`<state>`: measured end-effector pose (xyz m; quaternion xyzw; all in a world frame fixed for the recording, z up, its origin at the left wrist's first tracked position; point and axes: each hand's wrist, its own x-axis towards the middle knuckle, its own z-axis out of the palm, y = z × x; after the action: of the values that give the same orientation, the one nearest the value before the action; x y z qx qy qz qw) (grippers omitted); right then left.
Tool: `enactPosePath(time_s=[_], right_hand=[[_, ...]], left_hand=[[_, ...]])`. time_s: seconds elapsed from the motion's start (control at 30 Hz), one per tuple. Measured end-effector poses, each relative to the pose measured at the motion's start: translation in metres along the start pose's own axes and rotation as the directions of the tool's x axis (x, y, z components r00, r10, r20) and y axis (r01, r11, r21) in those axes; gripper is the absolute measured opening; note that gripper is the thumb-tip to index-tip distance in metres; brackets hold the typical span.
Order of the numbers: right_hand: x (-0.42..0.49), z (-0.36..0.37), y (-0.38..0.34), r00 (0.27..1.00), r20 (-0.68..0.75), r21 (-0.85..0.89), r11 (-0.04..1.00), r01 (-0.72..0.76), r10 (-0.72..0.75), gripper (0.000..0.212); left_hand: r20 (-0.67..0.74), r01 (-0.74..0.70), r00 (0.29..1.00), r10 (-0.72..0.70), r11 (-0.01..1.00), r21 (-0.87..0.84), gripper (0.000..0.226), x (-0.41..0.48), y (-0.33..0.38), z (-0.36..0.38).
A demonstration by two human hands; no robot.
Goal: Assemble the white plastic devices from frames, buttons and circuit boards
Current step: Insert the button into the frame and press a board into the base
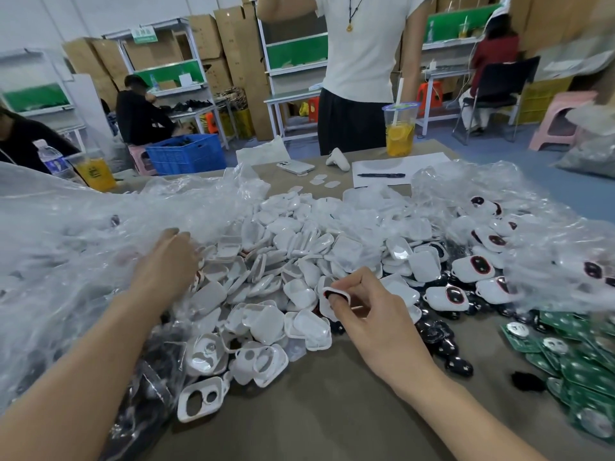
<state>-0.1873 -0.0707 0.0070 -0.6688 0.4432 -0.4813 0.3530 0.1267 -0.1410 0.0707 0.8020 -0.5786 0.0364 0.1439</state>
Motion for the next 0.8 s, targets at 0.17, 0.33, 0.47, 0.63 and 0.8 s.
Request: enactPosePath(time_s=[0.17,0.33,0.47,0.63,0.8], right_hand=[[0.001,0.0,0.003,1.0,0.006,0.007,1.0,-0.013,0.013,0.017],[0.002,-0.001,0.004,1.0,-0.005,0.018,1.0,-0.013,0.013,0.016],[0.003,-0.001,0.004,1.0,-0.003,0.026,0.999,-0.019,0.019,0.014],[0.003,0.001,0.004,1.0,-0.004,0.008,1.0,-0.014,0.014,0.016],[0.003,-0.001,0.004,1.0,-0.006,0.009,1.0,-0.02,0.02,0.018]], left_hand=[[0.125,0.052,0.991,-0.054,0.998,0.019,0.067,0.029,-0.002,-0.013],[-0.031,0.064,0.996,-0.082,0.924,-0.377,0.067,0.047,0.007,-0.04],[-0.308,-0.066,0.951,-0.04,0.943,-0.326,0.053,0.064,0.006,-0.059],[-0.161,-0.433,0.852,0.498,0.844,0.317,0.07,0.069,0.004,-0.05],[0.239,-0.035,0.971,0.01,0.994,0.101,0.05,0.08,0.01,-0.033]])
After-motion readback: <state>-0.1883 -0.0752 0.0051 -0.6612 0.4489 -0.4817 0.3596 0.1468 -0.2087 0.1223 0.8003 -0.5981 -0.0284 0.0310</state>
